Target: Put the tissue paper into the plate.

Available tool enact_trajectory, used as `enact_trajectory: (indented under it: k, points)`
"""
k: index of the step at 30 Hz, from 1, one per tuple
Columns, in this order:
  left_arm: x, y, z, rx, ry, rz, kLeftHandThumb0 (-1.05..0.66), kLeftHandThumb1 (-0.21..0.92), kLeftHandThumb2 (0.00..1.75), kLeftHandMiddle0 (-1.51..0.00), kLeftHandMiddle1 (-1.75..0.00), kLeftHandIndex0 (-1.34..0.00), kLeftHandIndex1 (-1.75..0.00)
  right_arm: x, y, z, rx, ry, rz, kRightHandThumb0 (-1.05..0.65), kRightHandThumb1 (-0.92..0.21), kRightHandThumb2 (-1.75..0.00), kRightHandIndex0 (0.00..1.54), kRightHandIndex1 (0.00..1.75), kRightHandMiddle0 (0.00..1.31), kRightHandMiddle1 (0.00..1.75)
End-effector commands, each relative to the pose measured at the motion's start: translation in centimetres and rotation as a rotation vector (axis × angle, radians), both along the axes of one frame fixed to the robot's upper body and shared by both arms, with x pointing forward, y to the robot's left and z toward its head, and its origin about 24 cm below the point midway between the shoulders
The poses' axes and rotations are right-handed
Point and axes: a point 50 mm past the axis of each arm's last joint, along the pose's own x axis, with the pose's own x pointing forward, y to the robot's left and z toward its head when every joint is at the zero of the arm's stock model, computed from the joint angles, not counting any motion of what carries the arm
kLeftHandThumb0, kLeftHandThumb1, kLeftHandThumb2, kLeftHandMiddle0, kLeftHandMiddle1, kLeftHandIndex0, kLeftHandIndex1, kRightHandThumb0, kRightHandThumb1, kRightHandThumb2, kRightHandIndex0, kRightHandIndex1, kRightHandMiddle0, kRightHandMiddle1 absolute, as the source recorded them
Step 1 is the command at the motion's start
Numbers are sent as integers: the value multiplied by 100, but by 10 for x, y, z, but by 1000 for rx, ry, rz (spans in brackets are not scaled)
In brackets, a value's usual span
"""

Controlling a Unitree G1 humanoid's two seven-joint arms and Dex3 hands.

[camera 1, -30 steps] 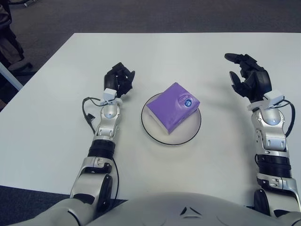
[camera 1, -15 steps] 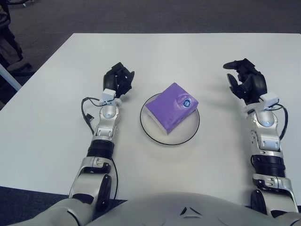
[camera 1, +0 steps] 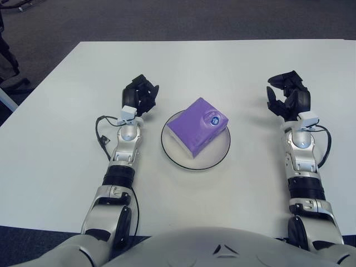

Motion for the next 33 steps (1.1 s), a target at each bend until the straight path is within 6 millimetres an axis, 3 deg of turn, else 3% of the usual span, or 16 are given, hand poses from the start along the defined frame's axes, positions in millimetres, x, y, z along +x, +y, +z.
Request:
enact_trajectory:
  k: [1,6,16,26,33]
  points:
    - [-32,-4,-60,-53,216,26,-34,92,35,-101,-175,-91,-175,-13,14,-48,140,88,2,-1,-42,-117,50,174,41,167]
    - [-32,-4,-60,-53,217,27,-34,92,35,-101,-175,-91,-175,-13,16,-54,219,81,46,0,-51,-109,45,174,29,174]
    - [-32,-3,-60,-53,215,26,-34,92,35,-101,-175,-91,-175,-12,19,-67,214,139,72,0,-43,-118,51,175,35,170]
    - [-32,-4,-60,-51,213,22,-34,92,35,-101,-175,-91,-175,-11,19,-74,205,228,86,0,-43,-118,51,175,34,171]
    - [-32,-4,-60,-51,212,21,-34,92,35,-101,-175,-91,-175,-8,19,-80,250,411,131,0,-48,-113,47,175,29,174]
